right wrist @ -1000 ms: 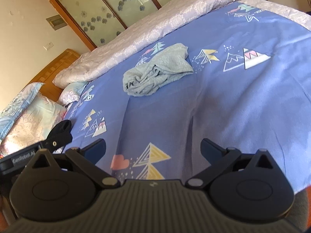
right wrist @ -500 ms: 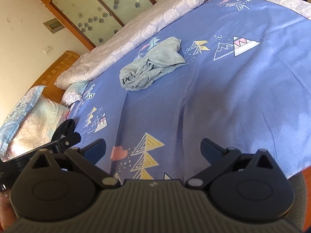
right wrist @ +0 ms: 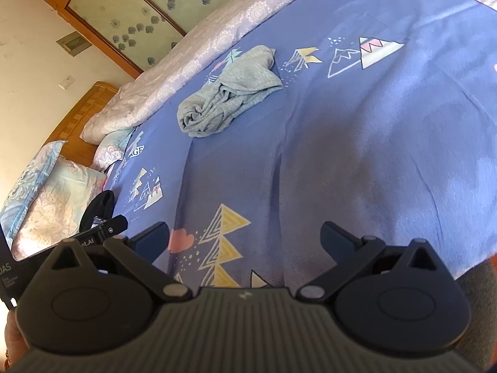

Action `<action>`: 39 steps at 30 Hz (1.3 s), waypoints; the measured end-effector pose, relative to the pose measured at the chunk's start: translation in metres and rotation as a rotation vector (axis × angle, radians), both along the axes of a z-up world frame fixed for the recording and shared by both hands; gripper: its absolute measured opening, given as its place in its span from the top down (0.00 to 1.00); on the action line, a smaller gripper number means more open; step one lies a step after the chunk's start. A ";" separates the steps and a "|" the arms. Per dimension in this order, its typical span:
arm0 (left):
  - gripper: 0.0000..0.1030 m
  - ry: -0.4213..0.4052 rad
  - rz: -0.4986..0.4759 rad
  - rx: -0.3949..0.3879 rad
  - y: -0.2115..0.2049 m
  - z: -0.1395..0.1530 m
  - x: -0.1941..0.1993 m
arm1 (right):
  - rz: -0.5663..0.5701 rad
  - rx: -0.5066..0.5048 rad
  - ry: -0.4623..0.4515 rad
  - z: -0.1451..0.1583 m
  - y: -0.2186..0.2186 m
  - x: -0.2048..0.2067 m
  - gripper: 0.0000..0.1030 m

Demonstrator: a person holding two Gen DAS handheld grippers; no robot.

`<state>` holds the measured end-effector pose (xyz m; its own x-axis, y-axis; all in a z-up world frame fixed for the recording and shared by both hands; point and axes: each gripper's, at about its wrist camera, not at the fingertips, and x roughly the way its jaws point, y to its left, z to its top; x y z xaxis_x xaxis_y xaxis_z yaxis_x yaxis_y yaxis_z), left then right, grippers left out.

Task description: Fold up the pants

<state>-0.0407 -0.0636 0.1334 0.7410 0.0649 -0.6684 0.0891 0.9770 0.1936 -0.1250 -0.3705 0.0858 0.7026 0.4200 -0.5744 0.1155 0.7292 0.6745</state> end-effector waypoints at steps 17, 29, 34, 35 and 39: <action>0.00 0.079 0.012 0.029 0.000 -0.013 0.004 | -0.006 0.010 0.017 -0.003 -0.011 0.001 0.00; 0.00 0.158 -0.001 -0.023 -0.001 -0.016 0.001 | -0.004 -0.036 -0.003 0.002 -0.006 0.000 0.00; 0.00 0.159 -0.009 -0.018 -0.002 -0.016 -0.001 | 0.004 -0.044 -0.006 0.003 -0.003 0.001 0.00; 0.00 0.159 -0.010 -0.018 -0.002 -0.016 -0.002 | 0.005 -0.046 -0.006 0.003 -0.003 0.001 0.00; 0.00 0.159 -0.015 -0.013 -0.002 -0.016 -0.003 | 0.006 -0.052 -0.008 0.003 -0.002 0.001 0.00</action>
